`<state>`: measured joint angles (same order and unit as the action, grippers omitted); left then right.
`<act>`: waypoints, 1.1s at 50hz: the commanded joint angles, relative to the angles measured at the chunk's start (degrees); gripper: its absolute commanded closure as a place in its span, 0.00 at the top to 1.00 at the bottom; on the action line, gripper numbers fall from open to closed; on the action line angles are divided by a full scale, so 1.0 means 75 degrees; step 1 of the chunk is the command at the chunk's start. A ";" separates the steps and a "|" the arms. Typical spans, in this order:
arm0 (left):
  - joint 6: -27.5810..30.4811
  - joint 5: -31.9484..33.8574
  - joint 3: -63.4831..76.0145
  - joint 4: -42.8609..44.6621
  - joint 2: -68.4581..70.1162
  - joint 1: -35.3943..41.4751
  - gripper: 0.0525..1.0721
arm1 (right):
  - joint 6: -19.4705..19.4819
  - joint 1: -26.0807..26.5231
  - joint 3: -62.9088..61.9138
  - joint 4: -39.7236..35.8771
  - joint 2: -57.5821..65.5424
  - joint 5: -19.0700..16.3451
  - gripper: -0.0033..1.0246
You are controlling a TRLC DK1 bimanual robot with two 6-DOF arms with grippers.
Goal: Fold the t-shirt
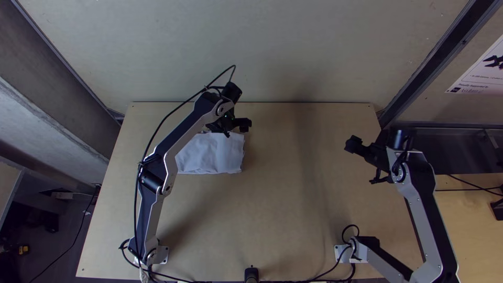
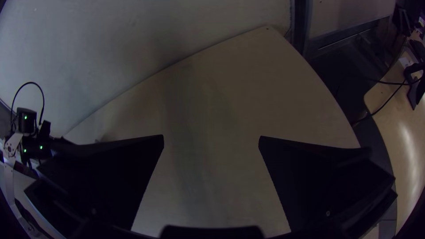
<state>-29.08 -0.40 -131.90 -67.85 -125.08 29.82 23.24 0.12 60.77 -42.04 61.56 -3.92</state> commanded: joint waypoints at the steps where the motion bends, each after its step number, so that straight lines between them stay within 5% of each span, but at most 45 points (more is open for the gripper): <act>1: -0.0751 0.0066 -0.0273 0.0129 0.0306 -0.0133 0.96 | 0.0334 -0.0180 -0.0123 0.0133 -0.0192 -0.0028 0.96; 13: 0.0069 -0.0345 0.0031 0.0071 0.0692 -0.0555 0.96 | 0.0182 -0.0157 0.0006 0.0602 -0.0181 0.0007 0.96; 34: 0.1803 -0.0520 0.0735 0.0176 0.2591 -0.1984 0.96 | -0.2267 -0.0086 0.1788 0.1129 0.0030 0.0113 0.96; 55: 0.3479 -0.0532 0.2352 0.1114 0.5732 -0.3391 0.96 | -0.3158 0.0160 0.3088 0.2055 -0.0860 0.0113 0.96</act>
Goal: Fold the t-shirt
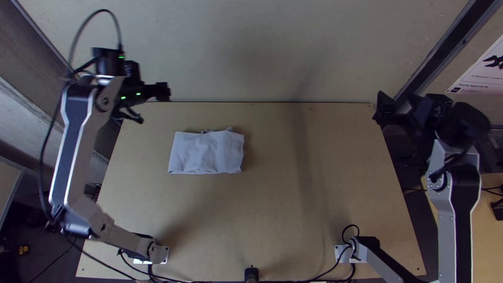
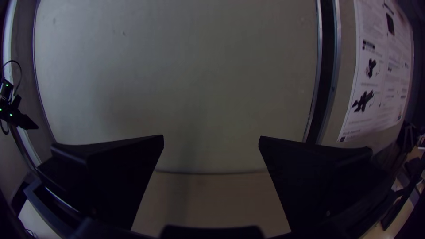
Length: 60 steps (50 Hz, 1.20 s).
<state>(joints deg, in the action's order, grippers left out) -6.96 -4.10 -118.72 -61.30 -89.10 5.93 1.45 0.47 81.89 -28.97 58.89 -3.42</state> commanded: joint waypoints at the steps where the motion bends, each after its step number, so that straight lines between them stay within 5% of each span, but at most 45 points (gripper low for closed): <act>1: 0.0588 -0.0040 0.0805 0.0380 0.1169 -0.0276 0.96 | -0.0264 0.0113 0.0250 0.0371 -0.0634 0.0046 0.96; 28: 0.1713 -0.0122 0.5950 0.3404 0.6900 -0.0768 0.96 | -0.0334 0.0383 -0.1637 0.2082 -0.3974 0.0046 0.96; 60: 0.2006 -0.0368 1.0766 0.4294 1.1915 -0.1131 0.96 | -0.0088 0.0453 -0.5739 0.3218 -0.7911 0.0034 0.96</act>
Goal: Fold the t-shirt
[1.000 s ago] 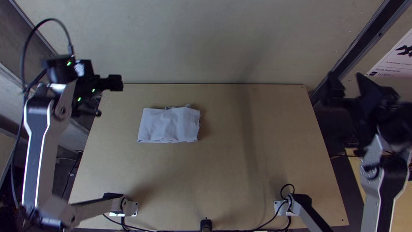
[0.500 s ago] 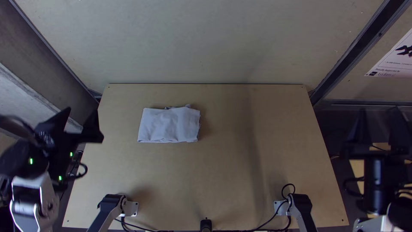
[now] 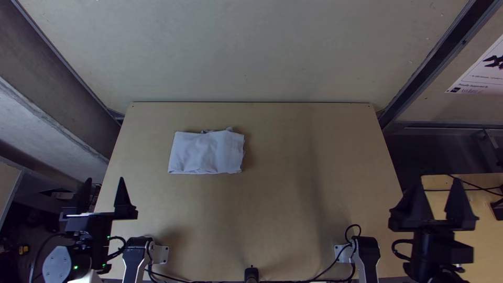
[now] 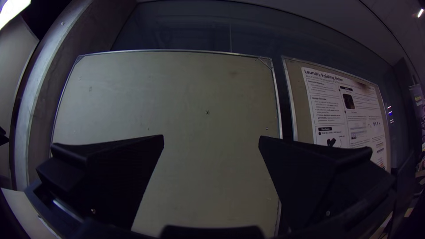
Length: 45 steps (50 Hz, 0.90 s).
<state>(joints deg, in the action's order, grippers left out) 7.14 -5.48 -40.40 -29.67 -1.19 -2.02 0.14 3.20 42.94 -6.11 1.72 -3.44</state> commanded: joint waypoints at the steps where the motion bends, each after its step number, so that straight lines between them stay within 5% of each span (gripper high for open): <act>1: 0.0127 -0.0278 0.0395 0.0159 0.0194 -0.0059 0.96 | 0.0145 0.0100 -0.0581 0.0147 -0.0276 0.0037 0.96; 12: 0.0127 -0.0454 0.1520 0.1273 0.0206 -0.0070 0.96 | 0.0368 0.0100 -0.1823 0.0545 -0.0287 0.0049 0.96; 34: -0.0026 -0.0325 0.4543 0.3792 0.0206 -0.0059 0.96 | 0.0356 0.0218 -0.5373 0.3486 -0.0287 0.0389 0.96; 45: -0.0166 -0.0231 0.5164 0.3956 0.0194 -0.0035 0.96 | 0.0567 0.0264 -0.5713 0.2443 -0.0276 0.0529 0.96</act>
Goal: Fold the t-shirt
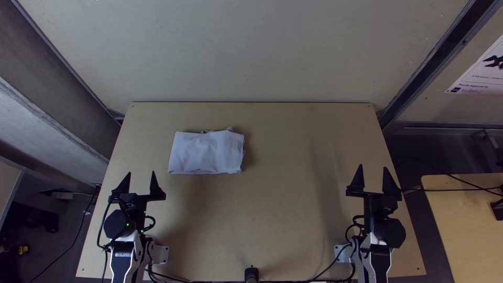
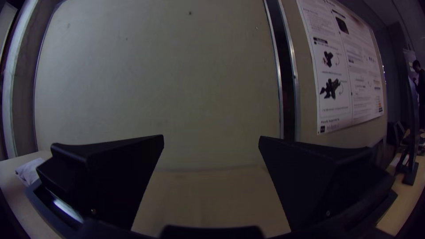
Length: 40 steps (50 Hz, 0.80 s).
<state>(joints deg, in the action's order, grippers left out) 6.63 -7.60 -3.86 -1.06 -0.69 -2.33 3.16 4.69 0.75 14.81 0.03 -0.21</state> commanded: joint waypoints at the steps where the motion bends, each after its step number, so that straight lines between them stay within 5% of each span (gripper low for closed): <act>1: -0.0111 0.0075 0.0327 0.0094 0.0127 0.0017 0.96 | 0.0165 0.0066 -0.0089 -0.0521 -0.0051 0.0098 0.96; 10: -0.0099 0.0228 0.0409 0.0259 0.0104 -0.0029 0.96 | 0.0165 0.0348 -0.0042 -0.2045 -0.0051 0.0192 0.96; 40: -0.0123 0.0509 0.0503 0.0223 0.0092 -0.0006 0.96 | 0.0130 0.0535 -0.0030 -0.2092 -0.0028 0.0180 0.96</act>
<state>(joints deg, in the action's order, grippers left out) 6.04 -4.03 -2.76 1.04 -0.62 -2.33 3.40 8.34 0.80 0.34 0.03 0.64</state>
